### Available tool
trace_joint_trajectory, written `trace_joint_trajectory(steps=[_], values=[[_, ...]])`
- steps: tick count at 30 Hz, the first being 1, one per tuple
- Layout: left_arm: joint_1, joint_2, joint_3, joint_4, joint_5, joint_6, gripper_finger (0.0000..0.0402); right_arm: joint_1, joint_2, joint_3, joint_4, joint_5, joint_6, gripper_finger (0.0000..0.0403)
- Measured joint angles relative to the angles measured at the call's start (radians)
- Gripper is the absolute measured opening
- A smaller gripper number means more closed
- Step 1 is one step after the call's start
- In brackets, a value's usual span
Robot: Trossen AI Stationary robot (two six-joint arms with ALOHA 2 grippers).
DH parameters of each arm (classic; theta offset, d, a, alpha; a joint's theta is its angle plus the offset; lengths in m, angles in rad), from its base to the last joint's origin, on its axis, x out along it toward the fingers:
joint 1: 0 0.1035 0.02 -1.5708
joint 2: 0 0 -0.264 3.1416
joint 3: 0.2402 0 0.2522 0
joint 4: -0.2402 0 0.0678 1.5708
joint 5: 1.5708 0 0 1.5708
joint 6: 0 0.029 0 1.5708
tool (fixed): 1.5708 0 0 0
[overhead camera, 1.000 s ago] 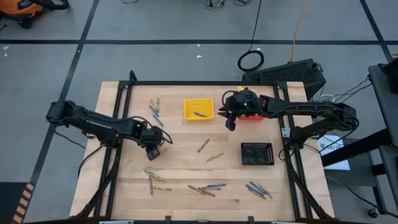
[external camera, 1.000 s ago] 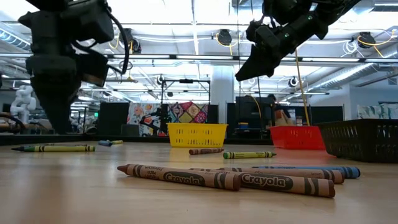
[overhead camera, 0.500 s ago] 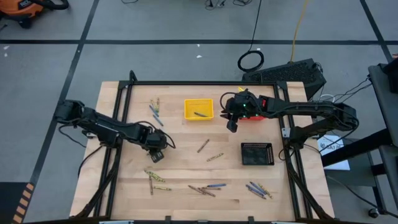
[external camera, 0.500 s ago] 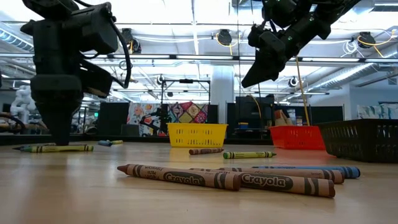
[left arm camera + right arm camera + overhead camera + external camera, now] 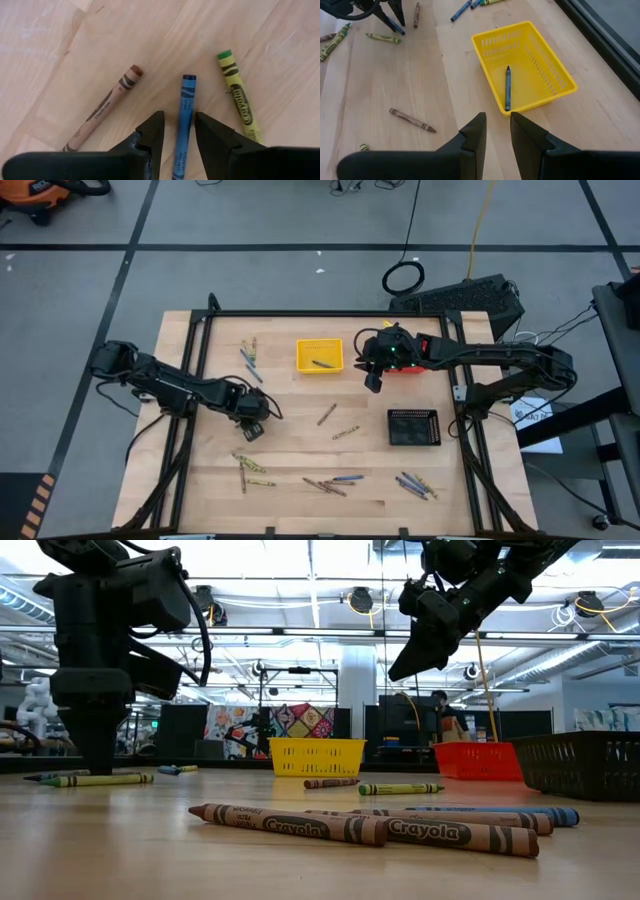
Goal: Sort crayons
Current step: Put the blue crayon into the yellow bin
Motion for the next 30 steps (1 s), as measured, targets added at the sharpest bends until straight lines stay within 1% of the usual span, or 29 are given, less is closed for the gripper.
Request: trace_joint_trajectory(steps=[3,5,12,22,25,30], values=[[0.0,0.0,0.0,-0.001,0.0,0.004,0.0104,0.0,0.0,0.0,0.0,0.0,-0.001,0.0075],[0.0,0.0,0.0,-0.001,0.0,0.012,0.0091,0.0,0.0,0.0,0.0,0.0,0.004,0.0075],[-0.016,0.0,-0.001,-0.001,-0.01,0.048,0.0012,0.0,0.0,0.0,0.0,0.0,0.023,0.0075],[-0.042,-0.011,-0.003,-0.002,-0.014,0.062,0.0005,0.0,0.0,0.0,0.0,-0.003,0.024,0.0075],[-0.043,-0.039,-0.005,-0.003,0.015,0.063,0.0004,0.0,0.0,0.0,0.008,-0.006,0.024,0.0075],[-0.043,-0.104,-0.005,0.011,0.015,0.062,0.0003,0.0,0.0,0.0,0.008,-0.021,0.024,0.0075]])
